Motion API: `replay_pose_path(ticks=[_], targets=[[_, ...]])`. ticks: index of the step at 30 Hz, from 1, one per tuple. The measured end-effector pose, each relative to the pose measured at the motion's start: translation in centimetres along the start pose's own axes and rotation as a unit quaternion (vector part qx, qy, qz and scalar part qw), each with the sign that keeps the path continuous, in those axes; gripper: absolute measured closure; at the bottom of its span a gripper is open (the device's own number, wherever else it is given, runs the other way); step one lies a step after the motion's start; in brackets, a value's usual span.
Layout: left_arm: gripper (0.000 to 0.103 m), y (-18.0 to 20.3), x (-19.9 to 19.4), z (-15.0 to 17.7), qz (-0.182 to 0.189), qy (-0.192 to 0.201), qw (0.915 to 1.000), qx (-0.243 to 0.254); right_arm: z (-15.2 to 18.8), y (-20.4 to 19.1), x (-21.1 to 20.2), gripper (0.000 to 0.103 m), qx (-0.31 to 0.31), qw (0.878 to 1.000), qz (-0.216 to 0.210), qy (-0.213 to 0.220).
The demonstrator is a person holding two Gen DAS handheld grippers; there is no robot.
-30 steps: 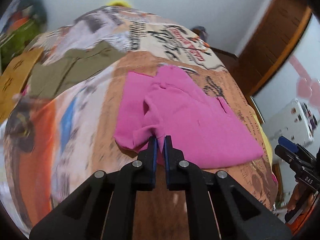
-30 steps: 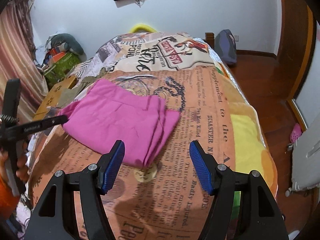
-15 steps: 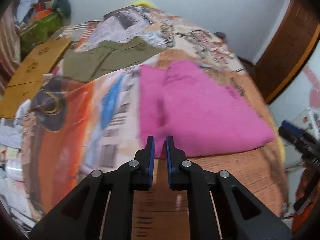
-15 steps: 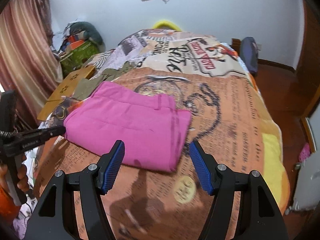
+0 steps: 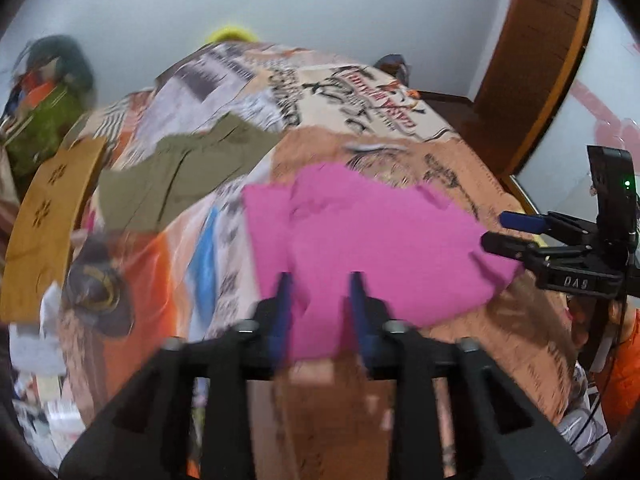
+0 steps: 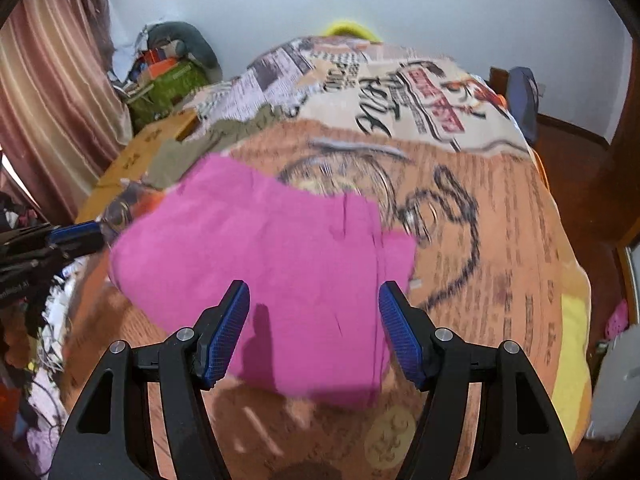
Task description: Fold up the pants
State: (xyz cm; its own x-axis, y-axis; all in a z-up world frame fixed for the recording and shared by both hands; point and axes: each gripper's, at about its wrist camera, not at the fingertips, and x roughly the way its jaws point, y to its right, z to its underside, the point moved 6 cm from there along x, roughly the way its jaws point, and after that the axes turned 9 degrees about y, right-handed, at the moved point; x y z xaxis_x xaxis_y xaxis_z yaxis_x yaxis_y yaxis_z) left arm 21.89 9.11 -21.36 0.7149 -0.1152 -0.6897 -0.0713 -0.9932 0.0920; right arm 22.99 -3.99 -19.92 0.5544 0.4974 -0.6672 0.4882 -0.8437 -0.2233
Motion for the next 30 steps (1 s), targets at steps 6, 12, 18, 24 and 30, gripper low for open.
replay_pose_path(ticks=[6, 12, 18, 24, 30], targets=[[0.058, 2.6, 4.1, -2.5, 0.039, -0.012, 0.9989, 0.023, -1.5, -0.8, 2.4, 0.040, 0.005, 0.999, -0.042, -0.016], [0.058, 3.3, 8.3, -0.9, 0.048, -0.056, 0.9963, 0.045, -0.7, -0.9, 5.2, 0.040, -0.023, 0.997, -0.042, -0.053], [0.058, 2.4, 7.2, 0.2, 0.063, -0.041, 0.9956, 0.055, 0.8, 0.2, 4.3, 0.040, -0.006, 0.997, -0.053, -0.064], [0.057, 0.1, 5.3, 1.3, 0.032, -0.035, 0.9978, 0.046, 2.2, 1.8, 2.0, 0.040, -0.011, 0.998, -0.019, -0.066], [0.049, -2.8, 3.3, 3.5, 0.010, -0.037, 0.9992, 0.012, 3.9, 4.4, -0.6, 0.040, 0.008, 0.998, 0.019, -0.059]])
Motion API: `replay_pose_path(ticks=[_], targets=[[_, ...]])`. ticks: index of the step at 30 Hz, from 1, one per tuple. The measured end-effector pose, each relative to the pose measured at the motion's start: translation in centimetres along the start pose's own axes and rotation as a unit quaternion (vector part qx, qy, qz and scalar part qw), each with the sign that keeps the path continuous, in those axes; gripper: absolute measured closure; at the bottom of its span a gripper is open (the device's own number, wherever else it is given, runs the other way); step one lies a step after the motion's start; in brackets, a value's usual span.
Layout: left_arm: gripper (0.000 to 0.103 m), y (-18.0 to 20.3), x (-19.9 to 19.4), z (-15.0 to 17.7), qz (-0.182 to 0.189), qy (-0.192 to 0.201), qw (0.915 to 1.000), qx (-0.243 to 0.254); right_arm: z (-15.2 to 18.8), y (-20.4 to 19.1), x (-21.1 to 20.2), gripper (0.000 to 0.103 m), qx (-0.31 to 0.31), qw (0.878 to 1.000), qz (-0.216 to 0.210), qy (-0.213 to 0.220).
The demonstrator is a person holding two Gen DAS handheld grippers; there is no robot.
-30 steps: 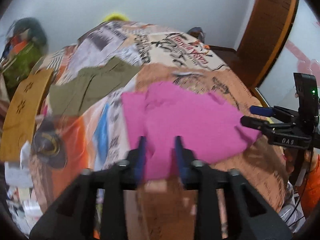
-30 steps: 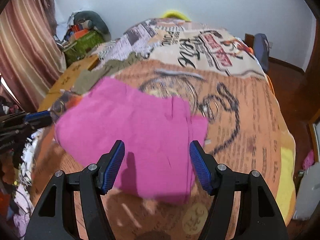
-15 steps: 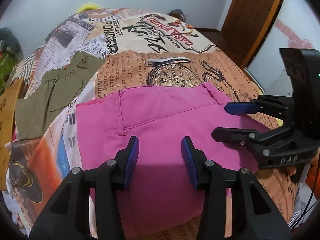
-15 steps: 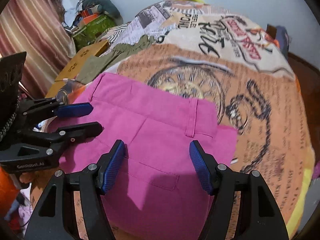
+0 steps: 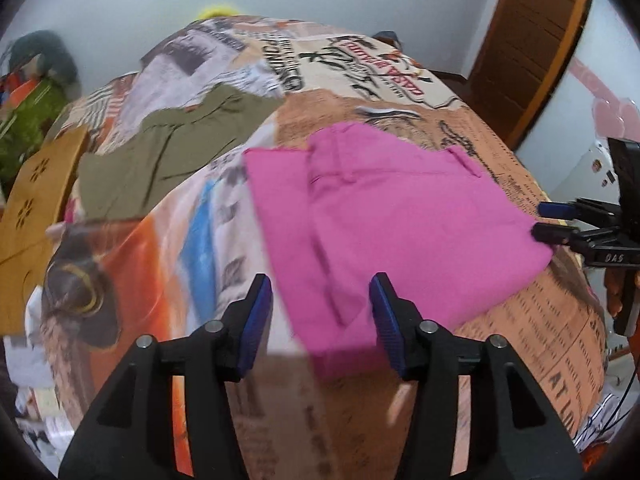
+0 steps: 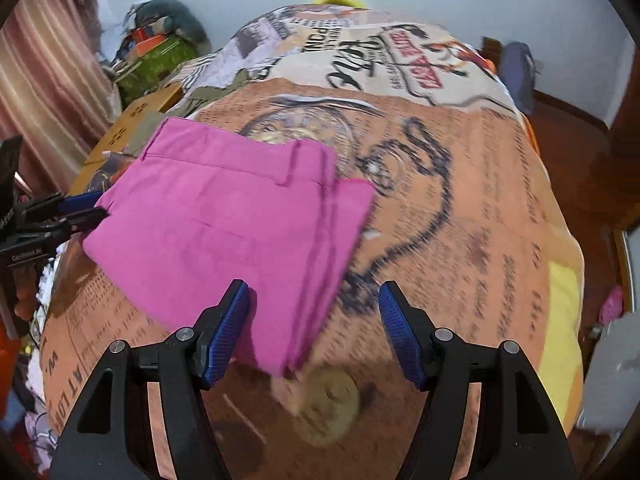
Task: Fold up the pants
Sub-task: 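Lower the left tool to the pants waistband and close on it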
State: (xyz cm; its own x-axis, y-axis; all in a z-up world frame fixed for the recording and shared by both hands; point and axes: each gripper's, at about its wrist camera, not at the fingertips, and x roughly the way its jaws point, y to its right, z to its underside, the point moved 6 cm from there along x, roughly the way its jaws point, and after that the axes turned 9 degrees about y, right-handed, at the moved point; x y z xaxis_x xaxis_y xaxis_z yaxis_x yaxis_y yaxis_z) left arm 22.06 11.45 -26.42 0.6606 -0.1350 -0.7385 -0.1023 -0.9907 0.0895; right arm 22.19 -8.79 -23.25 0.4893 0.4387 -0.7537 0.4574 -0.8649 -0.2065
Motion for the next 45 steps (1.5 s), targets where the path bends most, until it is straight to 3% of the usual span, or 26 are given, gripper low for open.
replay_pose_path(ticks=[7, 10, 13, 15, 19, 26, 30, 35, 37, 42, 45], targets=[[0.049, -2.1, -1.5, 1.5, -0.050, -0.015, 0.9986, -0.006, 1.2, 2.3, -1.6, 0.040, 0.010, 0.999, 0.039, -0.003], [0.049, -2.4, -2.4, 0.8, -0.055, -0.004, 0.9984, -0.011, 0.6, 2.6, -2.6, 0.040, 0.007, 0.999, 0.049, 0.010], [0.048, -2.1, -3.1, -0.8, -0.041, 0.015, 0.9989, -0.019, -0.5, 2.4, -3.5, 0.039, 0.008, 0.999, 0.045, 0.029], [0.041, -1.6, -3.1, -1.8, -0.031, 0.023, 0.9991, -0.020, -1.1, 2.0, -3.7, 0.039, 0.011, 0.999, 0.033, 0.039], [0.040, 0.0, -1.7, -3.0, -0.006, 0.020, 0.9997, -0.015, -2.1, 1.1, -2.7, 0.039, 0.007, 0.999, 0.024, 0.044], [0.039, 0.4, 2.8, -2.2, 0.006, -0.018, 0.9993, -0.032, -1.8, 0.6, 1.7, 0.039, 0.003, 1.000, 0.025, 0.012], [0.030, -0.1, 3.5, -2.1, 0.011, -0.007, 0.9986, -0.051, -1.6, 1.0, 3.3, 0.039, 0.023, 1.000, 0.011, 0.002], [0.030, -0.9, 4.5, -2.0, 0.043, -0.012, 0.9957, -0.082, -1.7, 1.6, 4.6, 0.039, 0.062, 0.998, -0.014, -0.007], [0.031, -0.9, 4.7, -2.2, 0.050, -0.012, 0.9952, -0.084, -1.8, 1.8, 5.0, 0.039, 0.069, 0.997, -0.020, -0.010], [0.047, -0.6, 5.4, -2.9, 0.060, -0.009, 0.9945, -0.086, -2.0, 1.9, 5.6, 0.040, 0.081, 0.996, -0.030, -0.013], [0.053, -0.2, 5.8, -3.1, 0.058, -0.006, 0.9955, -0.075, -2.1, 1.7, 5.7, 0.052, 0.076, 0.996, -0.036, -0.010]])
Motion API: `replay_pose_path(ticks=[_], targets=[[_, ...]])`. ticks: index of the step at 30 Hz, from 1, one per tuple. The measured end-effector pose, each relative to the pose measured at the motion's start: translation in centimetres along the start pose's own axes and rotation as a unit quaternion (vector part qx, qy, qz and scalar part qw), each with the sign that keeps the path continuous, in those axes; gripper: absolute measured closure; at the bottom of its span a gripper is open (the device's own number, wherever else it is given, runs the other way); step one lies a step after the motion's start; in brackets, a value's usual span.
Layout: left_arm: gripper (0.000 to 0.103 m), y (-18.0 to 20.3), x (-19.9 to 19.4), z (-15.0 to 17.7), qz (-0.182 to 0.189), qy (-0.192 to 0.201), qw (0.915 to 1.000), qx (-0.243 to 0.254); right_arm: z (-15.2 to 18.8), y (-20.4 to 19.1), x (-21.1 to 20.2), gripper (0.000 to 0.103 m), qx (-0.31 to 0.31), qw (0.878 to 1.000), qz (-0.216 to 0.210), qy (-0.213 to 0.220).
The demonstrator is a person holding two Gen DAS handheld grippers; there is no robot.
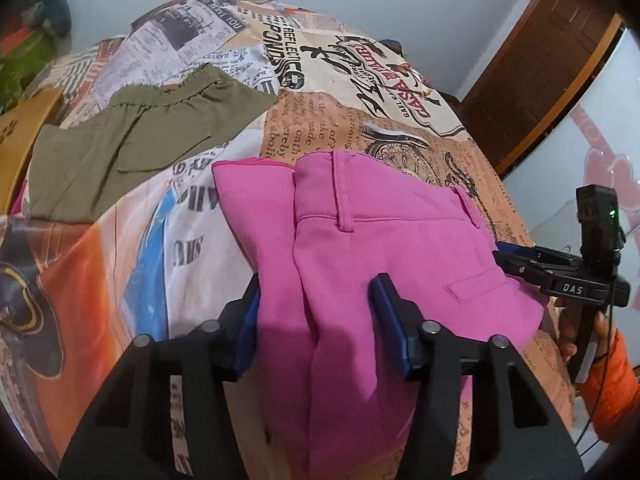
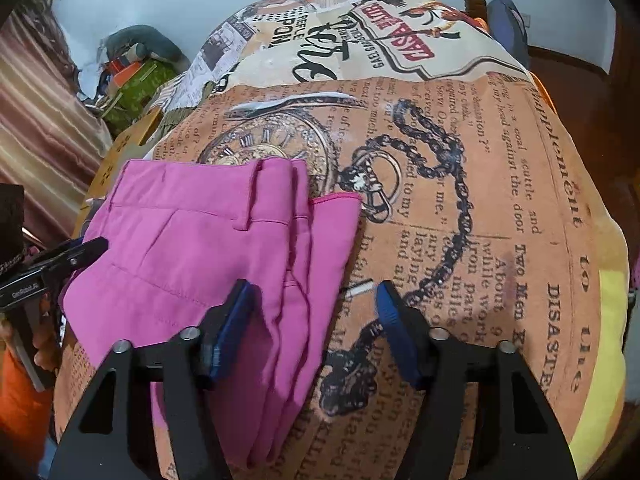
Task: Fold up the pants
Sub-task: 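Lower the left tool to the pants waistband and close on it, then close the right tool on the pants while the left tool holds the waistband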
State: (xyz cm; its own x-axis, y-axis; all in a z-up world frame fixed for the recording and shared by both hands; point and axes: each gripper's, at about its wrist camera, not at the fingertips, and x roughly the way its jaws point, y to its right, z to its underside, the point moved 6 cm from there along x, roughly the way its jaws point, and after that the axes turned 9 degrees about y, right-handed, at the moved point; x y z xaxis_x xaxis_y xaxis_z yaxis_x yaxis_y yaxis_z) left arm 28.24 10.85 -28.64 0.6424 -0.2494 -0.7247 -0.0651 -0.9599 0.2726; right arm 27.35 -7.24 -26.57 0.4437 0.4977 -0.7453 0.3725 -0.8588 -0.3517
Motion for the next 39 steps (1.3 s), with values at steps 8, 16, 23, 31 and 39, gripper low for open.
replay_pose_path(ticks=[8, 16, 23, 31, 39], targets=[[0.072, 0.9, 0.1, -0.5, -0.020, 0.006, 0.9994, 0.027, -0.4, -1.2, 0.1, 0.085, -0.032, 0.999, -0.012, 0.001], [0.087, 1.4, -1.8, -1.4, -0.042, 0.024, 0.9975, 0.052, -1.7, -1.9, -1.7, 0.097, -0.060, 0.998, 0.010, 0.031], [0.090, 2.8, -4.3, -2.8, -0.036, 0.052, 0.9957, 0.068, -4.0, -3.9, -5.0, 0.099, -0.082, 0.994, 0.002, 0.078], [0.089, 2.4, -3.4, -1.8, -0.050, 0.025, 0.9958, 0.072, -2.8, -2.7, -2.8, 0.055, -0.035, 0.999, 0.012, 0.020], [0.087, 1.3, -1.8, -0.5, -0.052, 0.010, 0.9964, 0.066, -1.2, -1.0, 1.3, 0.055, 0.004, 1.000, -0.006, -0.021]])
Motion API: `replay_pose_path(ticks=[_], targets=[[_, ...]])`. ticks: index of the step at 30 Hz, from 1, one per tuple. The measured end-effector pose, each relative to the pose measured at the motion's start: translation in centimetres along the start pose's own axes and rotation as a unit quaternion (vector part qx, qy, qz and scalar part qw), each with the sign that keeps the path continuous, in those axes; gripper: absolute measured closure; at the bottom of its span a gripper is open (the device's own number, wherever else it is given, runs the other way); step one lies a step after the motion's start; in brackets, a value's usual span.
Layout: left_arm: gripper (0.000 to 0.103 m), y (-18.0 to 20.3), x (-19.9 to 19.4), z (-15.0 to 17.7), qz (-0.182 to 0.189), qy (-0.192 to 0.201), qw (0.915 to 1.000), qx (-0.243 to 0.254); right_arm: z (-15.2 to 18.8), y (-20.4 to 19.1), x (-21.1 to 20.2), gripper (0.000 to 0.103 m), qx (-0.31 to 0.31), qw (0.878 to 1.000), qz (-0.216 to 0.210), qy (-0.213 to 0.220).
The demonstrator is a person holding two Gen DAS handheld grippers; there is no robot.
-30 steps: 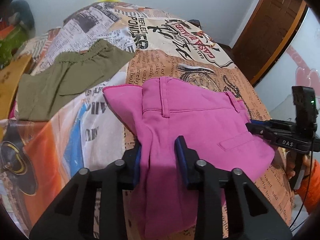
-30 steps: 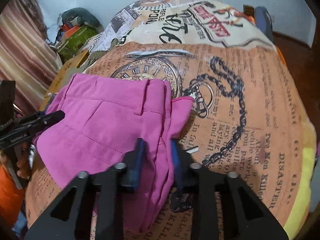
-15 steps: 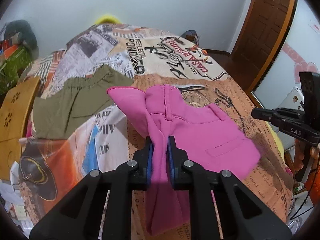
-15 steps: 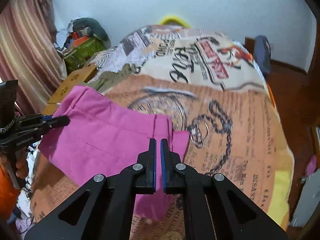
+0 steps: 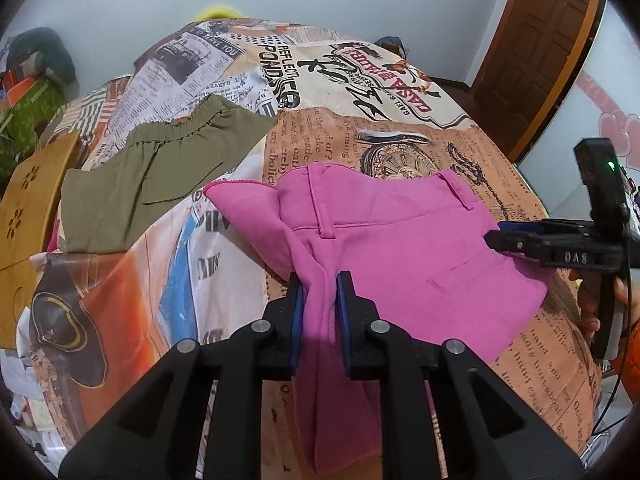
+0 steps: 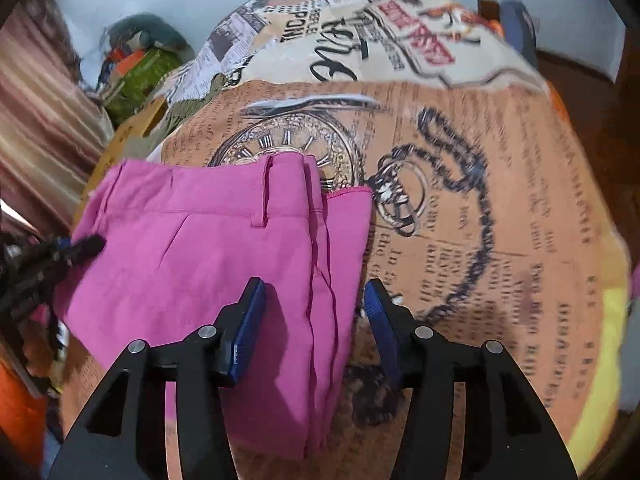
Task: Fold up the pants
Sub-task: 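Close the right tool on the pants while the left tool holds the waistband, then lift the pink pants with both tools and carry onto the olive pants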
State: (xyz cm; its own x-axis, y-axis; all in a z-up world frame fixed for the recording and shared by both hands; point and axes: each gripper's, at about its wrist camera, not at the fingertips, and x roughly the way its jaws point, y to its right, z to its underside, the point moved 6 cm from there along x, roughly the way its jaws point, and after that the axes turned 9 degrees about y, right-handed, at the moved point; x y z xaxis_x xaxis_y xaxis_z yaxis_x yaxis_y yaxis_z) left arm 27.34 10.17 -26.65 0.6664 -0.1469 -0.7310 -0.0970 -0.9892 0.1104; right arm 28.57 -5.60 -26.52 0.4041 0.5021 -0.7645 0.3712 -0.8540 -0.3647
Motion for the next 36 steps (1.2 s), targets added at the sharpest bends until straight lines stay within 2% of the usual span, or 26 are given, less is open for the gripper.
replay_pose_path(ticks=[4, 8, 11, 16, 27, 36], targets=[[0.087, 0.0, 0.3, 0.2, -0.001, 0.003, 1.0000, 0.004, -0.3, 0.3, 0.7, 0.058, 0.027, 0.999, -0.028, -0.004], [0.087, 0.0, 0.6, 0.0, -0.003, 0.006, 1.0000, 0.002, -0.2, -0.7, 0.7, 0.079, 0.002, 1.000, -0.030, 0.002], [0.087, -0.1, 0.5, -0.4, -0.008, 0.010, 0.9999, -0.003, -0.5, -1.3, 0.3, 0.090, -0.030, 0.999, -0.008, 0.016], [0.089, -0.4, -0.2, -1.6, -0.010, 0.026, 0.9995, -0.012, -1.3, -1.8, -0.9, 0.091, -0.062, 0.997, 0.008, 0.039], [0.091, -1.4, -4.0, -6.3, -0.023, 0.084, 0.9962, -0.002, -6.5, -5.5, -3.7, 0.092, -0.094, 0.991, -0.006, 0.098], [0.091, -6.0, -6.2, -10.9, -0.046, 0.124, 0.9911, -0.012, -11.5, -9.7, -3.3, 0.092, -0.131, 0.983, -0.020, 0.129]])
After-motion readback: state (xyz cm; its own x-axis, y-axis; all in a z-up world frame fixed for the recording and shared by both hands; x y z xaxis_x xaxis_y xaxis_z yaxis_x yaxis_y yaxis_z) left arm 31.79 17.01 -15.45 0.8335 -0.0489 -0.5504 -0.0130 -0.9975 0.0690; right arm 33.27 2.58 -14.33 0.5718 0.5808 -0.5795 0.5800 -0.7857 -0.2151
